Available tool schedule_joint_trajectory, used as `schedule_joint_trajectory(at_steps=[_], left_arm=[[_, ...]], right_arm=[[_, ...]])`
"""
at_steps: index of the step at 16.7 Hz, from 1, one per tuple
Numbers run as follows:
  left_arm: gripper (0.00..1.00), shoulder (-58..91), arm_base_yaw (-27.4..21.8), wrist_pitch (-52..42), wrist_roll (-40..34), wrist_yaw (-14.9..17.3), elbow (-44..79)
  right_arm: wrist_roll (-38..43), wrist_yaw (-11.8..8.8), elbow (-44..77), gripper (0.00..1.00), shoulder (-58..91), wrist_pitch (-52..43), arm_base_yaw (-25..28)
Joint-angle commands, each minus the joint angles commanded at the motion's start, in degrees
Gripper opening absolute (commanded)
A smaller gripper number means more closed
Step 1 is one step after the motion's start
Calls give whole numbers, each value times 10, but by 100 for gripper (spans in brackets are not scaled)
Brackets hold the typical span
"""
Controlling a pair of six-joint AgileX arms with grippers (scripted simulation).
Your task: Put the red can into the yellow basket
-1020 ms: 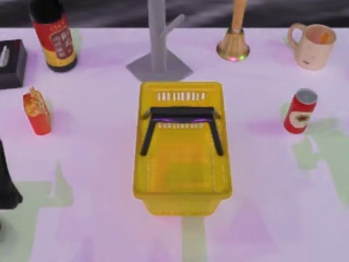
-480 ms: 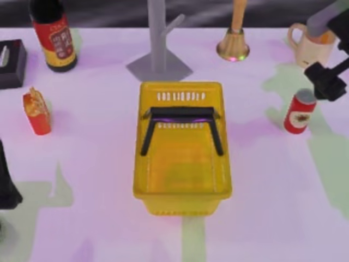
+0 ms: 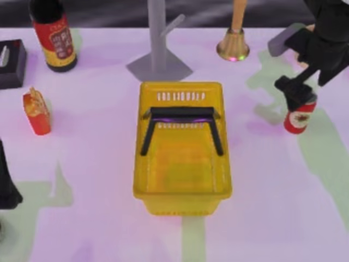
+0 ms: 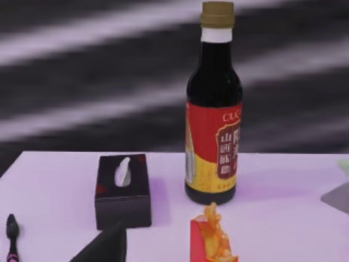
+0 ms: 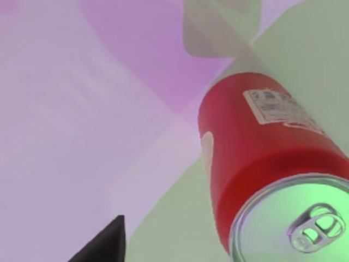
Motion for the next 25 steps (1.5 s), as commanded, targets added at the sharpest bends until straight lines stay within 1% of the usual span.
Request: schedule_joint_trajectory(at_steps=[7, 14, 18, 25], left_arm=[[100, 0, 0, 0, 0, 0, 0], [100, 0, 0, 0, 0, 0, 0], [100, 0, 0, 0, 0, 0, 0], [100, 0, 0, 0, 0, 0, 0]], right_arm=[[-2, 0, 3, 100, 6, 0, -2], [-1, 0, -73, 100, 24, 94, 1], [-1, 0, -76, 100, 25, 97, 1], [-1, 0, -76, 47, 25, 97, 1]])
